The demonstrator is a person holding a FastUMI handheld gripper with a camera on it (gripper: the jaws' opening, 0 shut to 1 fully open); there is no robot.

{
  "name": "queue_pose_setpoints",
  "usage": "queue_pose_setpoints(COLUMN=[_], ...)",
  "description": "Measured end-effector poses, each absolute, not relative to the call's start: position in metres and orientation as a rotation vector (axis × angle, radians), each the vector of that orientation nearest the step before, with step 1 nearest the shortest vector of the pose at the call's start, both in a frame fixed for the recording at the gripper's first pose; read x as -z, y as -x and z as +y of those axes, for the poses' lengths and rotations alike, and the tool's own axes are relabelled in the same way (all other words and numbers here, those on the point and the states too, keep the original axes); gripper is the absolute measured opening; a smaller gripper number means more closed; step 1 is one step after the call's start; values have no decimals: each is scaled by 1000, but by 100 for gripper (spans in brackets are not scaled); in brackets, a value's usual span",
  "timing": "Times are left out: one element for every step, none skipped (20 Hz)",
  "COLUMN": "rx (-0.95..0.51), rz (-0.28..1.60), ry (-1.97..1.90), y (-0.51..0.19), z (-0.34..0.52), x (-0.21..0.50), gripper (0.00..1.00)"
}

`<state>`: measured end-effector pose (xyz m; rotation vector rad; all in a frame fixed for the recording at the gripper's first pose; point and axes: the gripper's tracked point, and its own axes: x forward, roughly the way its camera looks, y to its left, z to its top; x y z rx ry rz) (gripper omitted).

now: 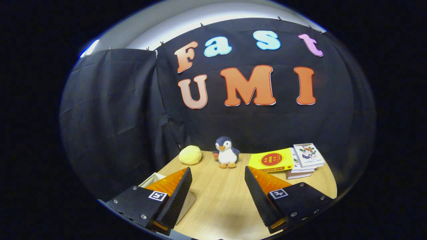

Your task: Open the storage box then place both shoes into the box .Put the left shoe in first, then the right shoe, with the right side of both shoes facing outward in a uniform manner.

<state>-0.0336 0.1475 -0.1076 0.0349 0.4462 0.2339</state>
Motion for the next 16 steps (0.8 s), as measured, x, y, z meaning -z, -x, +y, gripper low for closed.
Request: queue_pose_setpoints(rx=[-219,-203,-190,-179,-166,-156,-145,-139,-133,-126,-119,-118,-115,-110,-110,-110], rz=[410,374,344,319,294,271,246,222,203,184,167,151,136,120,105,94], ry=[-19,-4,8,17,25,32,39,44,51,57,65,71,78,84,88,89], y=[31,28,28,27,25,24,24,23,23,23,21,22,21,21,20,22], z=[137,128,120,113,106,101,95,91,87,83,82,83,80,78,77,77], x=[97,89,82,76,69,62,55,48,43,39,35,31,28,24,21,19], gripper=[96,98,98,98,98,98,98,98,98,98,98,98,98,98,98,98])
